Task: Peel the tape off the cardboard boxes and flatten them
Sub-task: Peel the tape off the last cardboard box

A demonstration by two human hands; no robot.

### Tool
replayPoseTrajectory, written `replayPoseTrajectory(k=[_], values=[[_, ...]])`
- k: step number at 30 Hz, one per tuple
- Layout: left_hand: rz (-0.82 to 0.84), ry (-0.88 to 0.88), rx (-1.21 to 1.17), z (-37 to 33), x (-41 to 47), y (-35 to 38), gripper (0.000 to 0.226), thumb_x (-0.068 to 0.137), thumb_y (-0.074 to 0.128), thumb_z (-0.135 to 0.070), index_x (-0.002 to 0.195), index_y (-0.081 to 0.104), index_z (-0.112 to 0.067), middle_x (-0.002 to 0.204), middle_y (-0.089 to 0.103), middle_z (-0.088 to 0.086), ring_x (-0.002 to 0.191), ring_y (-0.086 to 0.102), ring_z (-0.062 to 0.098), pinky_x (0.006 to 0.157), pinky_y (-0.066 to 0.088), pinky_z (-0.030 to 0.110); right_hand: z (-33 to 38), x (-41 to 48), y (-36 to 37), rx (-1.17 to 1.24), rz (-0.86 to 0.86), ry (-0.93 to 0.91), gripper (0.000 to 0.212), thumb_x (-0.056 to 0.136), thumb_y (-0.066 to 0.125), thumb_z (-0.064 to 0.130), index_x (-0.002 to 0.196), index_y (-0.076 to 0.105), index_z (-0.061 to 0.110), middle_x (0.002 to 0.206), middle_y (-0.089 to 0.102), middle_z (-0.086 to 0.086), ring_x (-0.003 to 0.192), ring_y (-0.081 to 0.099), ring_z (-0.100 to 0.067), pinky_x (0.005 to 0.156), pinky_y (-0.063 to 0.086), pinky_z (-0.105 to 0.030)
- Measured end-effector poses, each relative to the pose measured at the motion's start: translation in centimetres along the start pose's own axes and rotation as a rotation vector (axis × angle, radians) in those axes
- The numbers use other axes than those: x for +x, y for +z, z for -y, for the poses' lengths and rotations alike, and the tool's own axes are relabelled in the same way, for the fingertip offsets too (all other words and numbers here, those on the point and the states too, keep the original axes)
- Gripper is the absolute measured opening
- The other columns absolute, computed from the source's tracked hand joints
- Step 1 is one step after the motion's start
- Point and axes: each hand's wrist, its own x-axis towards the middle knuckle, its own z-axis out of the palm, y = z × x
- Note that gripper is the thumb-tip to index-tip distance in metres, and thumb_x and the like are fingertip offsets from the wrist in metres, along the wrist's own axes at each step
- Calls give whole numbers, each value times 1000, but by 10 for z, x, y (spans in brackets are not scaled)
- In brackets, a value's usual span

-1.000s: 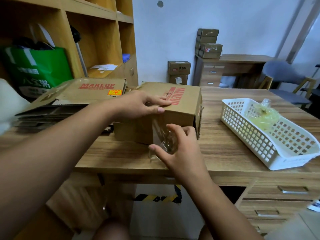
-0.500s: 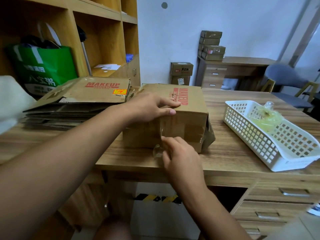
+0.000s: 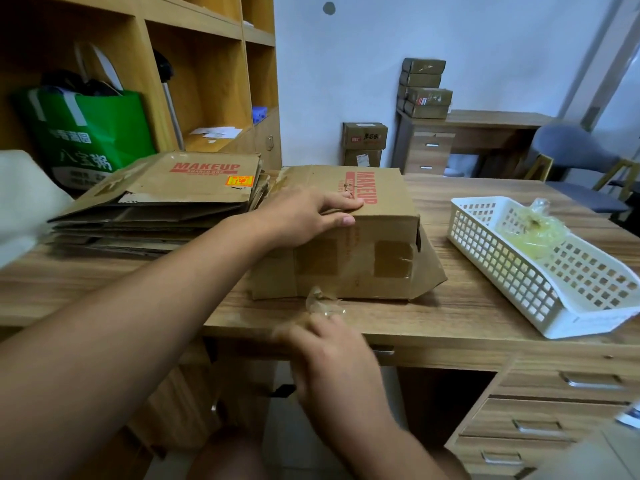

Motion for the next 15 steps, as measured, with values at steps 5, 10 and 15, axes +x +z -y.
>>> replayPoseTrajectory(k=[5,10,15], values=[[7,-3,-3,1,0,1,42,94,51,-62,135,45,-63,152,41,-24,141,39,19,111,34,44,-15,8,-34,130,-72,-14,37,96,61,16,127,65,34,116,59,15,101,47,-4,79,49,-23],[22,-5,-26,1,0,-1,42,95,52,-60,136,45,-62,153,39,-24,142,37,20,111,32,42,-38,-1,-58,188,-157,34,27,94,68,11,111,73,31,121,56,11,102,60,-4,78,53,-18],[23,5,-18,4,1,0,43,94,52,-60,137,45,-61,153,39,-25,142,37,18,114,31,42,-41,4,-82,246,-219,30,23,92,71,7,107,74,25,108,67,16,98,65,-1,79,54,-20]])
